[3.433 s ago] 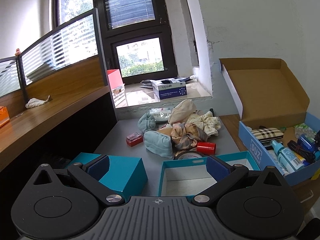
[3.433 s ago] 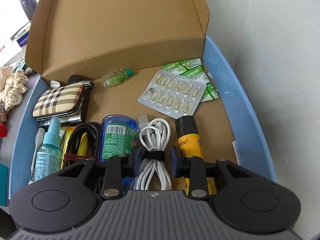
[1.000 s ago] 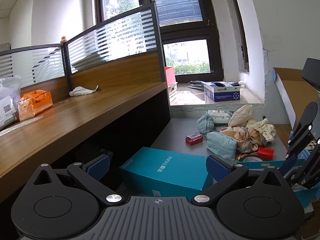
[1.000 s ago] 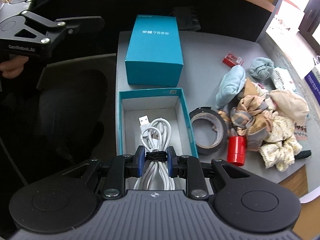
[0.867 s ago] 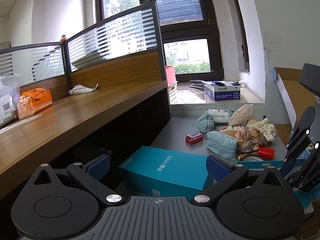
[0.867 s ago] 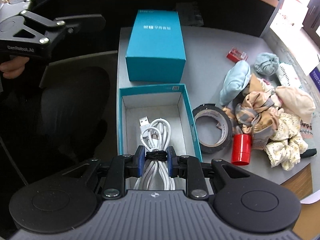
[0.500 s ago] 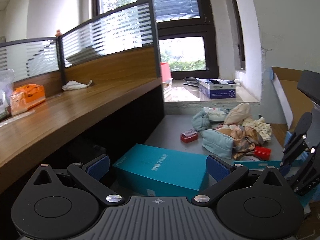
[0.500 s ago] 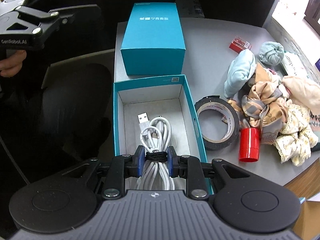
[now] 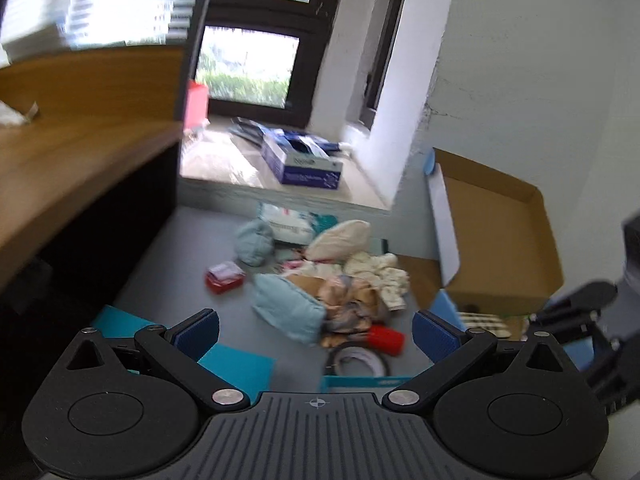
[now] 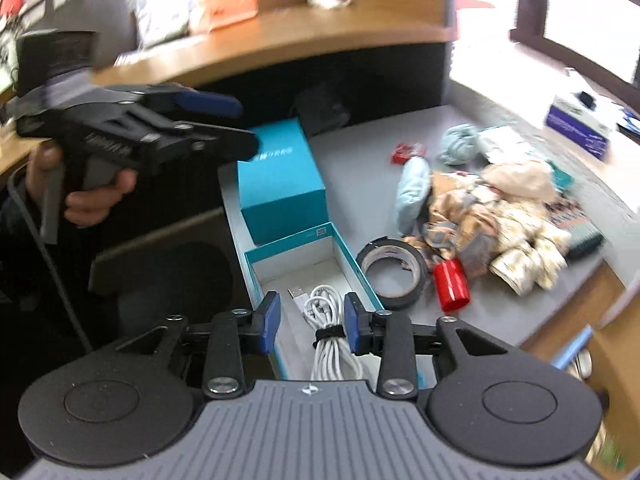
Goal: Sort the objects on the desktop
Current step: 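Carry the cable into the open teal box and open the right tool, then reach to the red cylinder beside the tape roll and grasp it with the left tool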
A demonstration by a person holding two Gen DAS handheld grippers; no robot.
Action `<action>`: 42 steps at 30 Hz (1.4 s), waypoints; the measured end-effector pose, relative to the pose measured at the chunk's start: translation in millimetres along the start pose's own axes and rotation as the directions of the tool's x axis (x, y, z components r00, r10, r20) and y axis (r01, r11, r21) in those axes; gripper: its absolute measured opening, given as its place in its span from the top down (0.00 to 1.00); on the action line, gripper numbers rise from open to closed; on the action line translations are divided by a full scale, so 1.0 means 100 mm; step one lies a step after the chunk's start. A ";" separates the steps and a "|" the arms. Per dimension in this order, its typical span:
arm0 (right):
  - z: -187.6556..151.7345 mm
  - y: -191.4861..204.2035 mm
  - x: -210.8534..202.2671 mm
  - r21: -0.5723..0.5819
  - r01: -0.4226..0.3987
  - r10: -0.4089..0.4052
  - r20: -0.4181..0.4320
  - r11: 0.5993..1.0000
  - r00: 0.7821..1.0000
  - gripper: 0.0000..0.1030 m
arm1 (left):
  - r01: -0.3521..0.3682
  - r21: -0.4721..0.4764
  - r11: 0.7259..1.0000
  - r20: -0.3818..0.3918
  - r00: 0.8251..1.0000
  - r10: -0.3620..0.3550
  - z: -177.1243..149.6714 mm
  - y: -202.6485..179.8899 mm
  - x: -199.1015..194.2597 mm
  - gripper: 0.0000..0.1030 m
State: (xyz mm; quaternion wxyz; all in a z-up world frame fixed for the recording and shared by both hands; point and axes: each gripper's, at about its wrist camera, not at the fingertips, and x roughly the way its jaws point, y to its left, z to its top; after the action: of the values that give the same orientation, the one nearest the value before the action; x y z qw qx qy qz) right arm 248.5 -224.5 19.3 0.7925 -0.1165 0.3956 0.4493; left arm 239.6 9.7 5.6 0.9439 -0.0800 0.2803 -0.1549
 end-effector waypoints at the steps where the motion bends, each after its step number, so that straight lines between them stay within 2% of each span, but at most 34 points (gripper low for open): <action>1: -0.03 0.02 -0.05 0.015 0.017 -0.017 0.009 1.000 1.000 0.58 | 0.019 -0.005 1.000 -0.023 1.000 -0.020 0.04 -0.03 0.07 0.00; 4: -0.11 0.05 -0.21 0.084 0.071 -0.072 0.018 0.994 0.997 0.57 | 0.082 0.006 0.997 -0.106 0.991 -0.080 0.16 -0.15 0.29 0.00; 6: -0.16 0.04 -0.30 0.148 0.104 -0.108 0.017 0.984 0.994 0.56 | 0.132 0.011 0.991 -0.181 0.975 -0.128 0.23 -0.22 0.47 0.01; 8: -0.22 -0.02 -0.40 0.211 0.125 -0.133 0.024 0.970 0.991 0.56 | 0.163 -0.045 0.986 -0.277 0.946 -0.169 0.27 -0.24 0.68 0.03; 9: -0.26 -0.03 -0.44 0.236 0.127 -0.139 0.034 0.963 0.990 0.56 | 0.182 -0.080 0.980 -0.314 0.929 -0.198 0.28 -0.25 0.77 0.10; 10: -0.31 -0.05 -0.47 0.256 0.122 -0.138 0.046 0.959 0.989 0.56 | 0.204 -0.112 0.972 -0.340 0.912 -0.231 0.29 -0.26 0.85 0.13; 12: -0.41 -0.10 -0.54 0.288 0.112 -0.138 0.072 0.951 0.988 0.56 | 0.242 -0.176 0.954 -0.385 0.875 -0.293 0.30 -0.29 1.02 0.14; 14: -0.53 -0.14 -0.60 0.324 0.110 -0.147 0.091 0.940 0.985 0.55 | 0.250 -0.205 0.946 -0.410 0.856 -0.315 0.31 -0.35 1.15 0.15; 16: -0.64 -0.15 -0.65 0.351 0.106 -0.152 0.106 0.930 0.983 0.55 | 0.244 -0.154 0.957 -0.430 0.856 -0.288 0.31 -0.47 1.27 0.15; 18: -0.73 -0.15 -0.71 0.363 0.100 -0.153 0.120 0.926 0.981 0.55 | 0.237 -0.062 0.970 -0.458 0.856 -0.238 0.31 -0.62 1.40 0.15; 20: -0.80 -0.13 -0.76 0.371 0.092 -0.152 0.136 0.924 0.979 0.55 | 0.229 0.015 0.973 -0.496 0.847 -0.192 0.29 -0.73 1.53 0.15; 22: -0.85 -0.09 -0.81 0.372 0.089 -0.155 0.151 0.924 0.976 0.55 | 0.222 0.065 0.973 -0.536 0.830 -0.154 0.25 -0.78 1.67 0.33; 25: -0.92 -0.03 -0.89 0.363 0.074 -0.146 0.173 0.929 0.974 0.55 | 0.208 0.077 0.975 -0.565 0.815 -0.129 0.21 -0.78 1.83 0.35; 26: -0.94 -0.01 -0.91 0.355 0.069 -0.141 0.180 0.932 0.973 0.53 | 0.200 0.087 0.976 -0.562 0.819 -0.117 0.20 -0.78 1.86 0.35; 28: -0.99 0.02 -0.96 0.343 0.060 -0.134 0.195 0.937 0.972 0.49 | 0.163 0.134 0.977 -0.535 0.842 -0.067 0.20 -0.79 1.88 0.35; 29: -1.01 0.04 -0.98 0.340 0.056 -0.131 0.202 0.939 0.971 0.48 | 0.164 0.153 0.975 -0.531 0.846 -0.059 0.20 -0.80 1.88 0.35; 33: -1.06 0.06 -1.01 0.336 0.041 -0.118 0.211 0.941 0.970 0.48 | 0.177 0.171 0.969 -0.557 0.829 -0.054 0.20 -0.82 1.94 0.35; 36: -1.07 0.05 -1.01 0.340 0.044 -0.123 0.213 0.939 0.969 0.48 | 0.156 0.181 0.971 -0.559 0.829 -0.029 0.19 -0.83 2.00 0.35; 38: -1.07 0.06 -1.01 0.341 0.046 -0.125 0.214 0.939 0.969 0.45 | 0.157 0.180 0.971 -0.570 0.821 -0.027 0.16 -0.84 2.06 0.47; 39: -1.07 0.06 -1.00 0.341 0.046 -0.125 0.215 0.939 0.969 0.45 | 0.156 0.178 0.972 -0.579 0.815 -0.024 0.14 -0.85 2.09 0.57; 40: -1.07 0.07 -1.00 0.340 0.046 -0.125 0.215 0.939 0.969 0.45 | 0.155 0.174 0.973 -0.584 0.811 -0.025 0.13 -0.85 2.11 0.57; 42: -1.07 0.08 -0.99 0.339 0.046 -0.125 0.216 0.940 0.968 0.45 | 0.157 0.169 0.973 -0.579 0.815 -0.031 0.13 -0.84 2.11 0.57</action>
State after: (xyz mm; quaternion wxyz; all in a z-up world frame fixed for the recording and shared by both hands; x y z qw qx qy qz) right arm 158.1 -339.2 22.6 0.8607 0.0548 0.3637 0.3520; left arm 394.0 -139.2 -69.9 0.8102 0.0562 0.5286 -0.2470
